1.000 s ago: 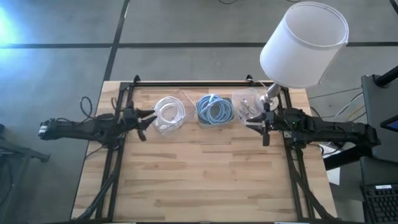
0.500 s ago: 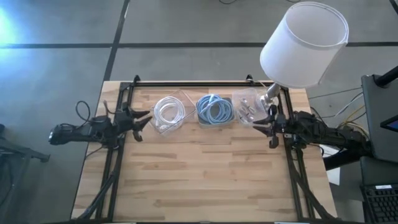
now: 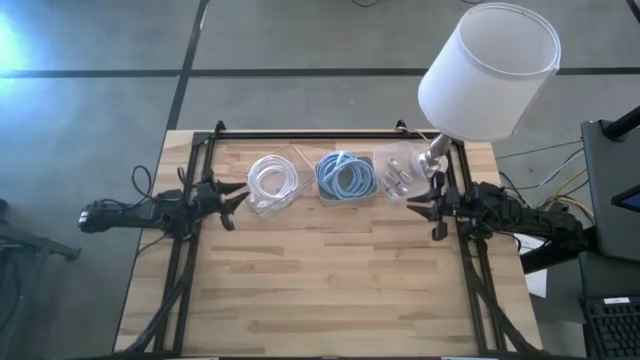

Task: Pick & Place USB Port
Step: Return to Home Position

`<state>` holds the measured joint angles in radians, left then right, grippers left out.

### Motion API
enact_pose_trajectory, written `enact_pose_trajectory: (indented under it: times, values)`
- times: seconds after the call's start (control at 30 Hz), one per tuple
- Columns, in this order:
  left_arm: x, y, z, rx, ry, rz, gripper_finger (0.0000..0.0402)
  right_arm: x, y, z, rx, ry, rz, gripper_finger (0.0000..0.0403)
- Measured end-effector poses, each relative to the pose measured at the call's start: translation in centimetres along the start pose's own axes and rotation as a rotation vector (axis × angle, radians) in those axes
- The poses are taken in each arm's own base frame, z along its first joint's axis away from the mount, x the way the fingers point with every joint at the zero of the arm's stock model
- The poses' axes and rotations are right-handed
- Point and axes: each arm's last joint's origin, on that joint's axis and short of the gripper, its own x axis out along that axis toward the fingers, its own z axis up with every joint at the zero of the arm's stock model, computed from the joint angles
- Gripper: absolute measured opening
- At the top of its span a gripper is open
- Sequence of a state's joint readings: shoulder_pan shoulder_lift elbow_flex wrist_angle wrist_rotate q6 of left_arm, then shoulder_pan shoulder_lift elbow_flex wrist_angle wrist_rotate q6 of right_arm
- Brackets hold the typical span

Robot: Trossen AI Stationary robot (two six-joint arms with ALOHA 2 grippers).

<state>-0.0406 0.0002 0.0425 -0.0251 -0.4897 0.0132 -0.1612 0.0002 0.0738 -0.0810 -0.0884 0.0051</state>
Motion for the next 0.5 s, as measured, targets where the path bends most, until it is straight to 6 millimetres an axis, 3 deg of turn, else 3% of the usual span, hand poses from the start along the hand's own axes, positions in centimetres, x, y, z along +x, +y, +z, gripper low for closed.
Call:
enact_pose_trajectory:
  times: [0.5]
  values:
    - [0.10,-0.05,-0.22,0.014,-0.008,0.000,0.0133,0.23,-0.13,-0.95,0.070,0.019,-0.037,0.0071]
